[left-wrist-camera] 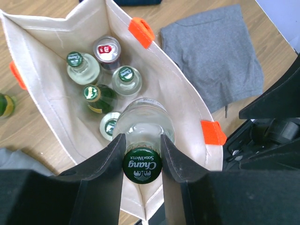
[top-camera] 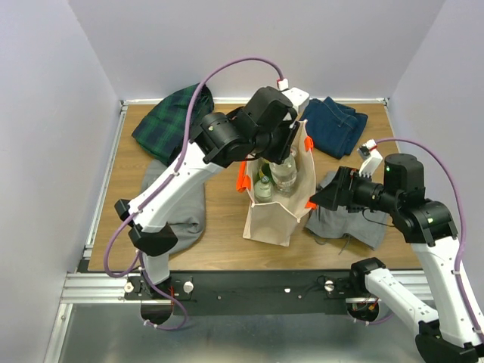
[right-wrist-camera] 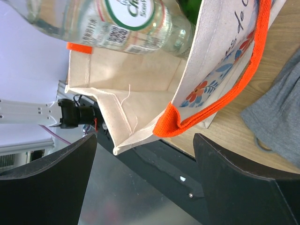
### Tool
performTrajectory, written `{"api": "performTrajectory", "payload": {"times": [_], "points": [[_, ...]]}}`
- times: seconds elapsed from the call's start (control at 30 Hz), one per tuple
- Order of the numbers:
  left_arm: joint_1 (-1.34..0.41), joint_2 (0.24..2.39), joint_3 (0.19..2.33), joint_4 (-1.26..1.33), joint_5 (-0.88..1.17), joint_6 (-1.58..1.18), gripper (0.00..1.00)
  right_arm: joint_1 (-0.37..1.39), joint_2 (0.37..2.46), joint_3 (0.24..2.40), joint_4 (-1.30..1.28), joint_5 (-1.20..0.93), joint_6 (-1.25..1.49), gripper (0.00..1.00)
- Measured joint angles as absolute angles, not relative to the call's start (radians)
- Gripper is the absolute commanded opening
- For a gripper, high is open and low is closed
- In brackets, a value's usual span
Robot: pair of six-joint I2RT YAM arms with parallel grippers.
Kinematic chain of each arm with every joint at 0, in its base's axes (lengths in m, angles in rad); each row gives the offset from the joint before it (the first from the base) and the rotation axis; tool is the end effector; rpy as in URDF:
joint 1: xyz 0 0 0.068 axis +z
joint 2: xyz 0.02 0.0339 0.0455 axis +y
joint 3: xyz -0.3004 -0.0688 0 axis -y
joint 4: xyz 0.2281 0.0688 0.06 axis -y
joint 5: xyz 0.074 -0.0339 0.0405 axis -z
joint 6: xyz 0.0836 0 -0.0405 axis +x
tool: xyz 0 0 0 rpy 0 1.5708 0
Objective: Take the beverage out of the canvas bag
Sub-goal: Take out the drink from the canvas bag, then place the drink at the center of the board.
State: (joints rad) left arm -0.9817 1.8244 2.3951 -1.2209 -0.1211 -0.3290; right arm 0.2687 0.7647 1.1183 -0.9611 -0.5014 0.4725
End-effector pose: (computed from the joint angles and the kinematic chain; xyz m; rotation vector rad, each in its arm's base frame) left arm 0.2195 -0.3102 0.4830 0.6656 2.1804 -0.5790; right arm 0.1025 0.0699 0.3727 -0.0703 2.2549 0.9571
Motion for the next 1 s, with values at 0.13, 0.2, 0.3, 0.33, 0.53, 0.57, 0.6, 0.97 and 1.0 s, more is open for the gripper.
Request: {"api": "performTrajectory", "payload": {"times": [0.13,0.2,0.3,0.33,0.53,0.57,0.6,0.97,1.0], "points": [[-0.982,1.803,2.395,-1.221,-0.15,-0.318,0.0,0.269,0.764,1.114,-0.958,-0.501,0.475,0.92],[-0.982,1.791,2.395,-1.22,-0.168,-0.311,0.0,0.269,0.764,1.113,-0.958,-0.501,0.475,0.92],[-0.981,1.773,2.395,-1.218,-0.19,-0.302,0.0,0.269,0.762,1.111,-0.958,-0.501,0.476,0.92],[-0.981,1.768,2.395,-1.217,-0.196,-0.299,0.0,0.269,0.76,1.111,-0.958,-0.501,0.476,0.92],[-0.974,1.729,2.395,-1.212,-0.238,-0.281,0.0,0.269,0.755,1.109,-0.957,-0.501,0.48,0.92],[-0.97,1.724,2.395,-1.212,-0.246,-0.277,0.0,0.269,0.754,1.109,-0.957,-0.501,0.481,0.92],[-0.97,1.722,2.395,-1.212,-0.25,-0.276,0.0,0.269,0.754,1.109,-0.957,-0.501,0.482,0.92],[-0.922,1.713,2.395,-1.212,-0.284,-0.265,0.0,0.269,0.754,1.109,-0.943,-0.502,0.482,0.92],[-0.916,1.711,2.395,-1.212,-0.286,-0.264,0.0,0.269,0.754,1.109,-0.943,-0.502,0.482,0.92]]}}
